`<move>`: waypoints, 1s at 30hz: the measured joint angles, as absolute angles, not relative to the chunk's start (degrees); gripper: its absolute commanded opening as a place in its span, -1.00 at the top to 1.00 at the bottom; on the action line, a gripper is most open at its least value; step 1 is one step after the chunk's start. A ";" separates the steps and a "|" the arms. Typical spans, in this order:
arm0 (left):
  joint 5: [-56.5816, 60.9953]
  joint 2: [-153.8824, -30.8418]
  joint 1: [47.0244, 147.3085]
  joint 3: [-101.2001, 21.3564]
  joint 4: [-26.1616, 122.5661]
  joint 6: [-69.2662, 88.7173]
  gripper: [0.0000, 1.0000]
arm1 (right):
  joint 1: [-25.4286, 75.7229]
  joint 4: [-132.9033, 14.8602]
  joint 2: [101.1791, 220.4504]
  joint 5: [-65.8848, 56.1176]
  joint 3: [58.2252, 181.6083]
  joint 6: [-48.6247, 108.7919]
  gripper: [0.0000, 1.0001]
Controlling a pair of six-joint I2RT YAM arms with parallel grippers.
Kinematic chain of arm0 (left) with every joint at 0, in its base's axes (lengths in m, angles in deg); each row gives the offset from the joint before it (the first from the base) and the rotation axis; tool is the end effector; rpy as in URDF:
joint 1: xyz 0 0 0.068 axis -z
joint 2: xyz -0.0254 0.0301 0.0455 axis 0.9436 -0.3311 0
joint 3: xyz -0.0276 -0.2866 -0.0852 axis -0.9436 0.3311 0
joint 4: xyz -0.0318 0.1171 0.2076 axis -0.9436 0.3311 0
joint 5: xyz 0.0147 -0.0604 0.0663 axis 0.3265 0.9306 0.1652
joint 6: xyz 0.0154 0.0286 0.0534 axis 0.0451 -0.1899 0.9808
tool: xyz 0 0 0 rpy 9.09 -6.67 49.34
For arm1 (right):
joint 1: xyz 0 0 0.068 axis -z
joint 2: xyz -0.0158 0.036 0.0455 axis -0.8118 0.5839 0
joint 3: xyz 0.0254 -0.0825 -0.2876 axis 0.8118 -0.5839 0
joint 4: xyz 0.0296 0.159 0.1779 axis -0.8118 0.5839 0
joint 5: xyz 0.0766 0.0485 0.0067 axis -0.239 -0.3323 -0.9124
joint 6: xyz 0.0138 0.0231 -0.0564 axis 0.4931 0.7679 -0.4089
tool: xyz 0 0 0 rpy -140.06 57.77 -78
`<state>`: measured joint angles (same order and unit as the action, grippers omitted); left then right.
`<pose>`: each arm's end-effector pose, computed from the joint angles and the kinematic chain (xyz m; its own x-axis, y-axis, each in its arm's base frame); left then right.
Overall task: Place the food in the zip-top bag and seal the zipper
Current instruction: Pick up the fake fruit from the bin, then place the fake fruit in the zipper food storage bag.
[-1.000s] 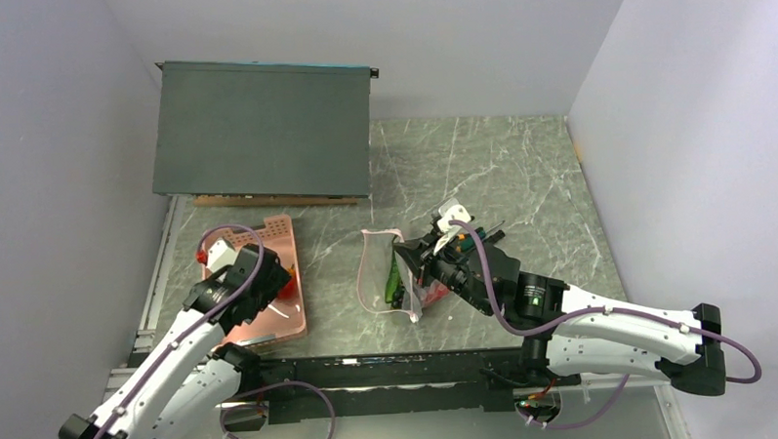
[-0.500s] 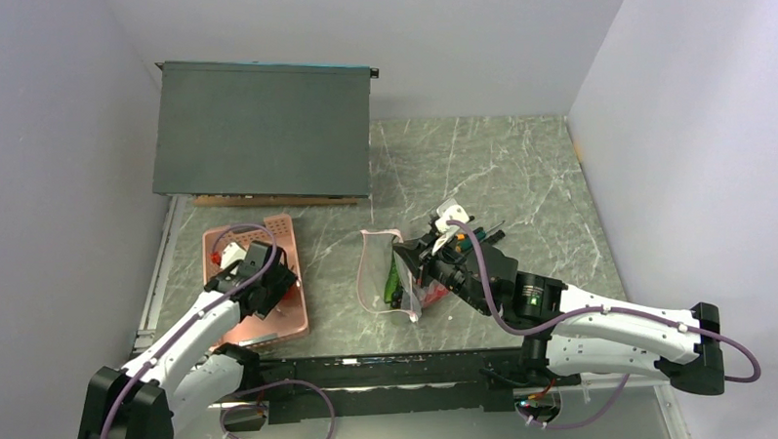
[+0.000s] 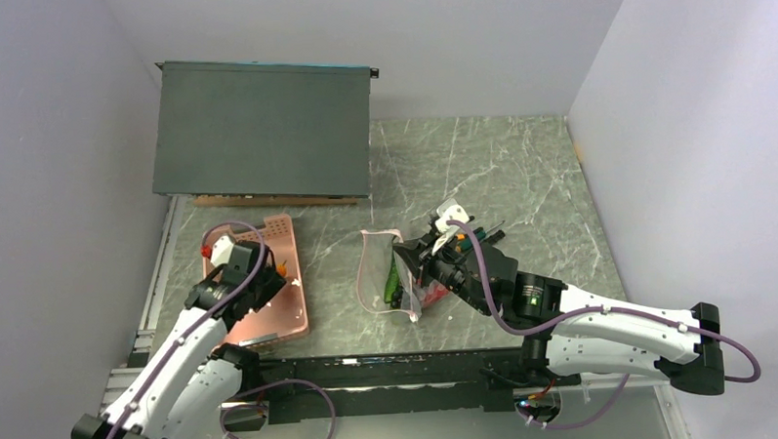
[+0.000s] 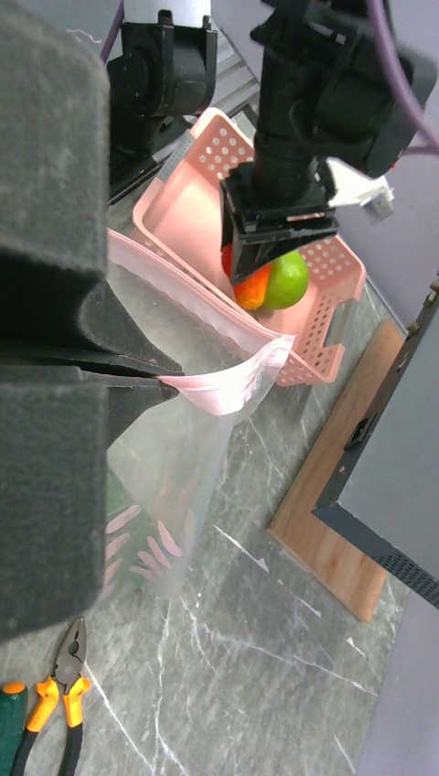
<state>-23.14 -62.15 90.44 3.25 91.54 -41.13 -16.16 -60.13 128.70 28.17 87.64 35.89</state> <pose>0.1071 -0.0237 0.2157 -0.5218 -0.7128 -0.4687 -0.6222 0.6939 -0.3626 0.0768 0.1551 0.3617 -0.1837 0.0724 -0.9803 -0.6843 0.7065 0.1804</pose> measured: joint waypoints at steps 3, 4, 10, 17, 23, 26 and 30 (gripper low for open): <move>-21.41 -57.86 90.44 0.13 94.93 -39.38 0.65 | -16.16 -60.11 128.70 28.17 87.64 35.89 1.00; -20.86 -56.86 90.39 -0.75 95.71 -38.99 0.72 | -16.16 -60.13 128.70 28.17 87.64 35.89 1.00; -11.79 -51.30 90.35 -7.94 99.41 -33.74 0.74 | -16.16 -60.13 129.12 28.10 87.64 35.89 1.00; 9.87 -51.76 90.44 -11.02 94.97 -30.99 0.82 | -16.16 -60.15 129.27 27.97 87.64 35.89 1.00; 18.65 -54.30 96.60 -12.79 88.65 -30.94 0.79 | -16.16 -60.15 129.71 27.97 87.64 35.89 1.00; 19.97 -55.74 102.28 -14.54 85.94 -30.86 0.76 | -16.16 -60.17 129.99 28.06 87.64 35.89 1.00; 18.17 -60.11 108.86 -21.25 86.29 -29.02 0.76 | -16.16 -60.22 130.26 28.19 87.64 35.91 1.00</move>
